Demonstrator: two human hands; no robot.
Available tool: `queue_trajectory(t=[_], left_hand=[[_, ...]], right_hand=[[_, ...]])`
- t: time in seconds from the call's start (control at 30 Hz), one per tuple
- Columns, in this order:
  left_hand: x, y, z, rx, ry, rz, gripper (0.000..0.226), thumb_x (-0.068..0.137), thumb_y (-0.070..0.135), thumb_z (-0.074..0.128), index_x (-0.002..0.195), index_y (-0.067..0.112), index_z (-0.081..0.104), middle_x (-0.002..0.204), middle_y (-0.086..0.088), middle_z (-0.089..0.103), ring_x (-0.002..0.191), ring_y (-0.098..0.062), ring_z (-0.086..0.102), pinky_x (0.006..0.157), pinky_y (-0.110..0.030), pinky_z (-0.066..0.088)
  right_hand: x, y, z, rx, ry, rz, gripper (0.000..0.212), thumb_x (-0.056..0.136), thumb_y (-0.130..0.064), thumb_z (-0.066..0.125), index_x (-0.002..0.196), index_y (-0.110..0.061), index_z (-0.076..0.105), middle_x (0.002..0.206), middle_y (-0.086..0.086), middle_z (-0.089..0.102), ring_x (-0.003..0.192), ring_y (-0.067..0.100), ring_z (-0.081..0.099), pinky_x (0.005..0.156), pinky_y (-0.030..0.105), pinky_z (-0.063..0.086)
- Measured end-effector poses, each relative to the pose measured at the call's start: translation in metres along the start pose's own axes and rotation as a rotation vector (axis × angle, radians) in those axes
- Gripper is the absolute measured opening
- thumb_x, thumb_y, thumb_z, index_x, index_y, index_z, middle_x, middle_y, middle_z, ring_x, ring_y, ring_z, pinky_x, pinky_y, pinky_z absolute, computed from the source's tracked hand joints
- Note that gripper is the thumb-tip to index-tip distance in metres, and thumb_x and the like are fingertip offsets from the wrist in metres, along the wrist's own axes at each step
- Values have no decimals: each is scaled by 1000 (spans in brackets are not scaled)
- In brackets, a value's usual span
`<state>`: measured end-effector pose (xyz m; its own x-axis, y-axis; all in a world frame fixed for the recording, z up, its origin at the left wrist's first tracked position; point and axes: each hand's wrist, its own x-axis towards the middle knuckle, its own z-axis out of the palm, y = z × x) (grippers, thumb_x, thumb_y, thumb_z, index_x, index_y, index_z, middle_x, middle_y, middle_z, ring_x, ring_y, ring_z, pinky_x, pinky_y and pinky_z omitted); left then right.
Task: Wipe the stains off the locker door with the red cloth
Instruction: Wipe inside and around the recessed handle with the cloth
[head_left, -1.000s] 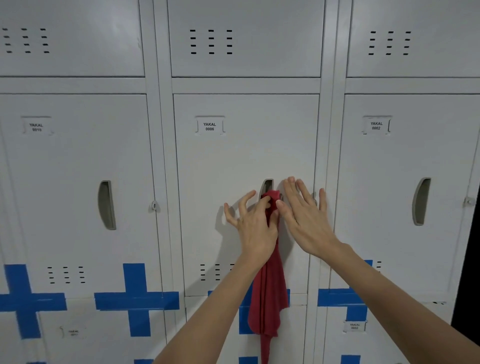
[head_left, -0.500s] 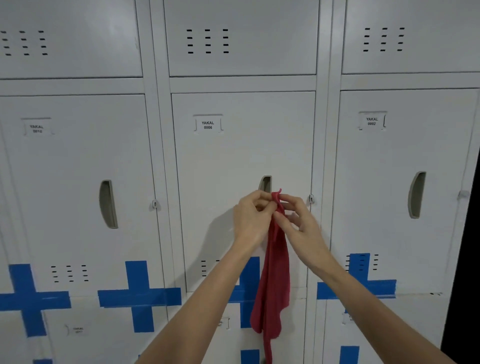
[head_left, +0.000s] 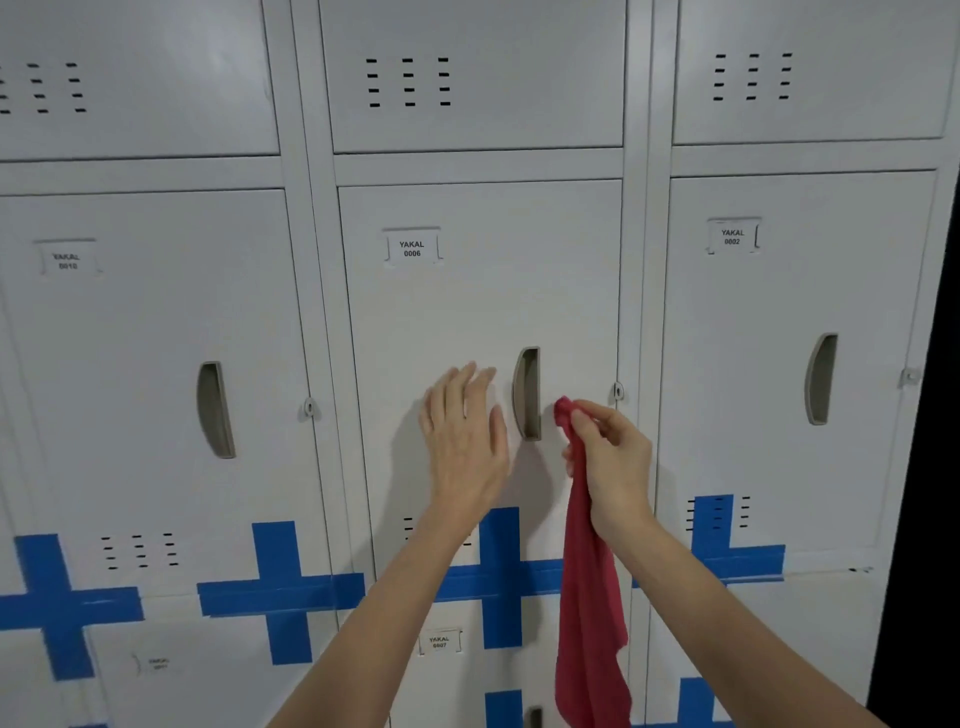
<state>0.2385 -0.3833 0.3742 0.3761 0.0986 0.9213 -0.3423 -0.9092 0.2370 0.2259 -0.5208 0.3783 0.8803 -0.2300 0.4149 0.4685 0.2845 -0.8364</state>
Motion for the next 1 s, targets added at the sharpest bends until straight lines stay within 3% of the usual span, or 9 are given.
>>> queue_trajectory(t=[0.1,0.2,0.27,0.37,0.53,0.7,0.8,0.93,1.0], left_hand=[[-1,-29,9,234,-144,95,68,95,42,31,152,9,15,161,-12,7,148,-26,1,117,-52,-3],[-1,-42,10,350,-272,121,81,93,58,24,152,7,2,160,-13,-7,148,-26,-8,117,-56,1],[-1,-46,9,393,-301,142,85,91,61,23,152,7,2,160,-13,-7,148,-27,-8,117,-56,3],[-1,-49,9,421,-303,150,86,90,64,21,152,6,4,160,-14,-5,148,-28,-5,116,-55,6],[-2,-51,8,449,-300,181,83,91,61,15,152,5,10,160,-16,1,148,-29,1,115,-57,13],[-3,-50,11,442,-266,183,83,92,59,27,152,5,8,160,-17,0,148,-29,0,115,-58,11],[-3,-51,13,444,-248,174,81,93,57,27,152,5,8,160,-16,-1,148,-28,-1,115,-57,12],[-3,-54,13,427,-248,184,79,94,53,33,152,7,7,161,-14,-2,148,-26,-2,116,-56,11],[-2,-56,13,412,-250,196,79,93,50,37,153,8,8,161,-13,-1,148,-26,-2,116,-56,11]], right_hand=[[11,-12,11,-60,27,-118,15,92,-12,57,102,-15,67,84,5,68,60,14,62,51,25,50],[25,-14,29,-261,9,-260,21,93,-16,55,110,-17,67,96,2,69,81,14,67,71,32,57],[34,-9,40,-436,-16,-338,25,94,-17,54,115,-15,66,102,3,65,92,17,63,85,35,52],[36,3,53,-705,-38,-425,31,96,-12,47,124,-8,59,105,9,56,92,18,54,79,14,35],[24,10,67,-581,-136,-310,42,96,-2,40,138,-7,42,110,7,35,80,2,41,77,1,31],[35,10,60,-519,-260,-60,58,92,-2,35,144,-28,35,101,6,45,67,14,47,52,12,39],[24,15,51,-486,-303,-24,57,93,0,37,144,-27,35,97,10,54,63,14,52,46,10,41],[18,16,41,-762,-327,-143,47,96,-6,39,141,-16,41,108,8,44,84,17,50,72,17,43],[13,14,37,-884,-290,-404,48,95,-4,43,141,-13,39,105,5,38,83,15,47,79,26,47]])
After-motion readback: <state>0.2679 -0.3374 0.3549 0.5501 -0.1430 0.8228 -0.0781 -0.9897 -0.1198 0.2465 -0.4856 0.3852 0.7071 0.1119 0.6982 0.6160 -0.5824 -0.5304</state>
